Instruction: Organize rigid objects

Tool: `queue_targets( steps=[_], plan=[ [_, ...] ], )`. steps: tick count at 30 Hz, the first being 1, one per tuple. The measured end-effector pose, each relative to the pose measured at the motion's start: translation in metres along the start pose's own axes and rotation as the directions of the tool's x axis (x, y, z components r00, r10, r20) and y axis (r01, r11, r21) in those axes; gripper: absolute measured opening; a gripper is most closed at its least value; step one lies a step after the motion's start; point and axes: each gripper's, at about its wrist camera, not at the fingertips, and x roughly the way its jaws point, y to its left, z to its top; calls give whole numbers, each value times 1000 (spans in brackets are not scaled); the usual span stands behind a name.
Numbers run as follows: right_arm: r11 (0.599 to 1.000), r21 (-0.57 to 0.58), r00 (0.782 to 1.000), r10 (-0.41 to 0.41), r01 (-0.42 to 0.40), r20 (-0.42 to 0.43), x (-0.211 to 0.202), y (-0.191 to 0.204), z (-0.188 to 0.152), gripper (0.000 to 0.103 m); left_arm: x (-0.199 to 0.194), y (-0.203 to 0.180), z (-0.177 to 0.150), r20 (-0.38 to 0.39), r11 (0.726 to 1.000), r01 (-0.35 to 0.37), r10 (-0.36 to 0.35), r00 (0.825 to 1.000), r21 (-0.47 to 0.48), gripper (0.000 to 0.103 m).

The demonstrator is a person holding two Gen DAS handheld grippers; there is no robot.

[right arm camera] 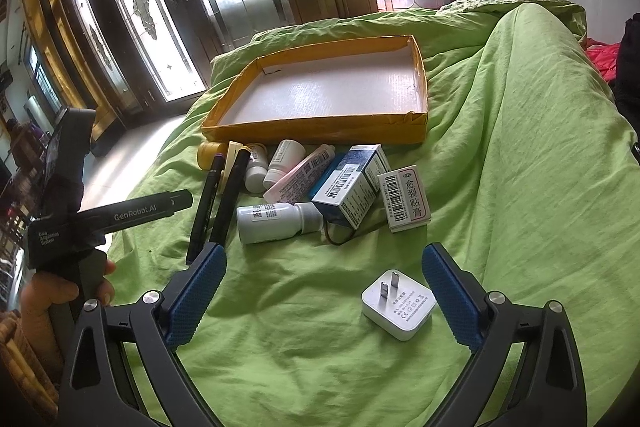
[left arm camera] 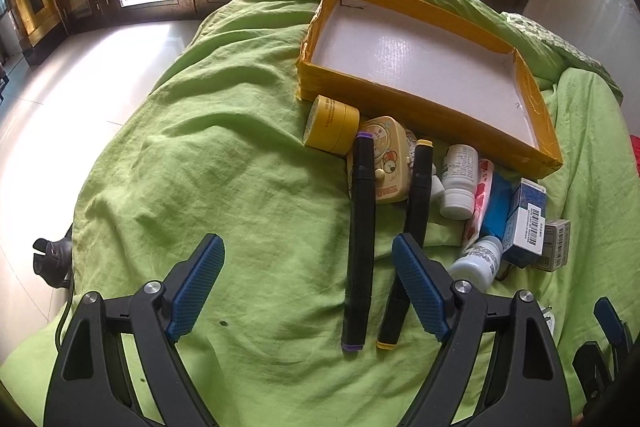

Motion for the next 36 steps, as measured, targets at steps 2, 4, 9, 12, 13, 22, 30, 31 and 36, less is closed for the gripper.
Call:
queue_targets(
  steps=[2, 4, 9, 12, 13, 22, 30, 31, 36],
  plan=[
    [1000, 4, 1000, 0, 0, -6, 1, -1, 0, 96, 7, 1, 3, -18, 1000, 0, 0, 1000, 15, 76],
    [1000, 7, 1000, 1, -1, -13, 3, -2, 0, 96, 15, 2, 3, -42, 1000, 7, -7, 999, 10, 70],
    [1000, 20, 1000, 3, -3, -31, 7, -5, 0, 96, 21, -5, 5, -47, 997, 79, -78, 996, 11, 65],
    [1000, 28, 999, 2, -1, -40, 9, -6, -1, 96, 18, -10, 6, -29, 994, 104, -103, 994, 25, 65],
    [1000, 29, 999, 1, 0, -41, 10, -7, -1, 96, 20, -11, 6, -33, 994, 101, -100, 994, 31, 64],
    [998, 69, 997, 17, -12, -75, 18, -15, 20, 77, 44, -30, 2, -89, 993, 66, -57, 994, 101, 13],
    [960, 270, 986, 110, -72, -127, 43, -47, 70, 53, 31, -29, -12, -96, 988, 128, -120, 988, 88, 13],
    [953, 292, 984, 121, -78, -132, 47, -51, 74, 53, 30, -29, -13, -100, 987, 135, -127, 987, 84, 13],
    [979, 201, 963, 36, 19, -266, 67, -58, 78, 54, 35, -28, -13, -121, 989, 135, -126, 985, 68, 13]
  ],
)
